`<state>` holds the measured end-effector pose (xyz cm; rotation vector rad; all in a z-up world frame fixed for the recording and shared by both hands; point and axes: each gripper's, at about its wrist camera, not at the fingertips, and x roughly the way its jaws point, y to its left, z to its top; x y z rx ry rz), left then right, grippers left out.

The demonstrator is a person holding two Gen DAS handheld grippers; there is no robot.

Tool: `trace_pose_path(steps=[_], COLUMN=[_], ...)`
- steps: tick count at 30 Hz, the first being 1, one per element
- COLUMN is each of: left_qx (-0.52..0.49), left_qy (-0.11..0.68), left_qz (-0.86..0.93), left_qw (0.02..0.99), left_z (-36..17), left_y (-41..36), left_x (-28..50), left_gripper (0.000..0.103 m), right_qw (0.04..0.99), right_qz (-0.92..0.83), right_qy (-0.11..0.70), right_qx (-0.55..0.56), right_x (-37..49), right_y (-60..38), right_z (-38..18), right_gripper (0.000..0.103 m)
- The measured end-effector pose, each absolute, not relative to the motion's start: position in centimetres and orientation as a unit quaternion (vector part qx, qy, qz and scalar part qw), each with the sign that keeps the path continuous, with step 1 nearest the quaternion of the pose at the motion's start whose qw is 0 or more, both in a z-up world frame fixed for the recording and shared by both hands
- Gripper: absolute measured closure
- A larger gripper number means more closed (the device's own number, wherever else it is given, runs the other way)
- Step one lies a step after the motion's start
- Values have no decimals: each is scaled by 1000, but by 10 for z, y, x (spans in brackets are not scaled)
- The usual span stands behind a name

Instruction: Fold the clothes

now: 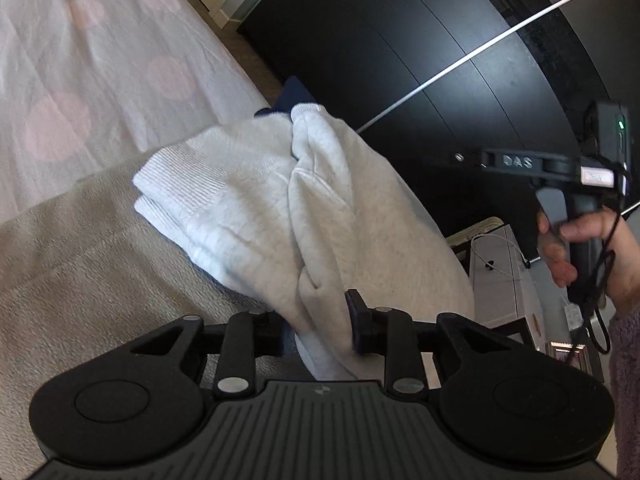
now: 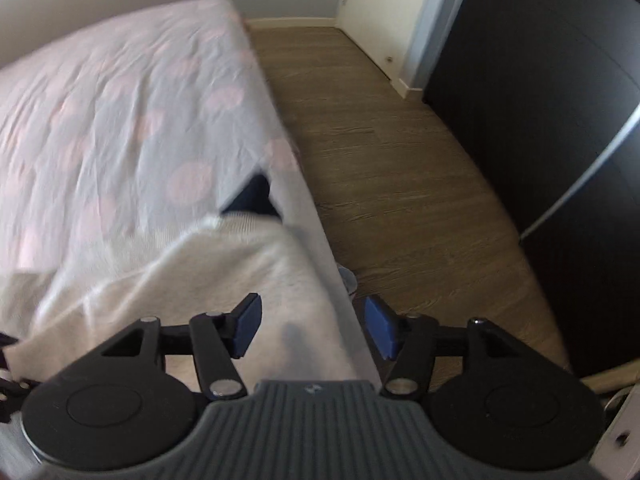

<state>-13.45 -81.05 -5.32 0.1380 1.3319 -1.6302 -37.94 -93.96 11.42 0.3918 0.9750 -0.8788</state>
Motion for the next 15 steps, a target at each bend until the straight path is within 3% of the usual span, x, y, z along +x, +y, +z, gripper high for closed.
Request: trace_pose_path(steps=[2,5,9,13,15], left_qx=[66,77,84,88,99], left_qy=[550,535,505,490,492], left_qz=[-670,-667,-668,-664,-664], left_qw=[494,512,540,559,555], left_z=[-49,-38,-20,-5,-6], left_y=[-809,-803,-792,-803,-806], left_x=[-132,-128,-117,-116,-120], left_gripper=[74,61,52,41,40], right_qw=[771,764,752,730,717], right_qz=[-423,-451,-484,-520,-534], right_qy=[435,404,360,318,289], right_qx=[193,221,265,311,343], right_x=[-394,-422,-462,-507,-531], right_y=[-935,-923,-896,-867,-856], right_z=[118,121,116,101,87], right_gripper=[40,38,37,18,18])
